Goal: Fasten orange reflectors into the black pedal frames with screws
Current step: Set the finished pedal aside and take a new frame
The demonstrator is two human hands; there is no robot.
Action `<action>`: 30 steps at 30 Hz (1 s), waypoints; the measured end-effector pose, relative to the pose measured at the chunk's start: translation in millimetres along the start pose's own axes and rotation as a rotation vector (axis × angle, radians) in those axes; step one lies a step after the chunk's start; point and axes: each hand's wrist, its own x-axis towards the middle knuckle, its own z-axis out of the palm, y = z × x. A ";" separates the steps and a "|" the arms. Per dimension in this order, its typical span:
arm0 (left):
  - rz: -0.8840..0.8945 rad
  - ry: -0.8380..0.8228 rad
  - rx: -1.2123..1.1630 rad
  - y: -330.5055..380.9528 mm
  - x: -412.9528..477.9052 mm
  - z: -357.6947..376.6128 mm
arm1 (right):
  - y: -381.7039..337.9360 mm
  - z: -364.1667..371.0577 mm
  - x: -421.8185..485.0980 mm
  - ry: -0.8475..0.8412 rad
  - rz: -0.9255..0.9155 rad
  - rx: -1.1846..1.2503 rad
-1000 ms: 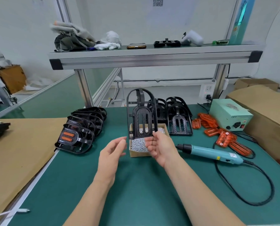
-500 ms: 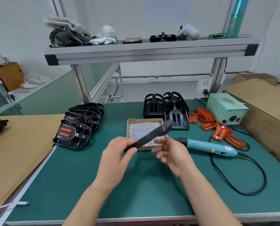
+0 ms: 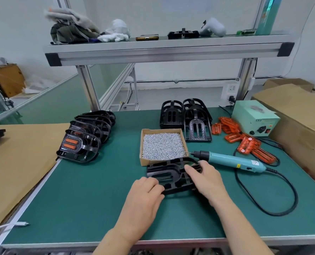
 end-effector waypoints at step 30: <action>-0.315 -0.148 -0.372 -15.6 13.1 16.3 | 18.9 -113.7 124.1 0.111 0.352 -0.656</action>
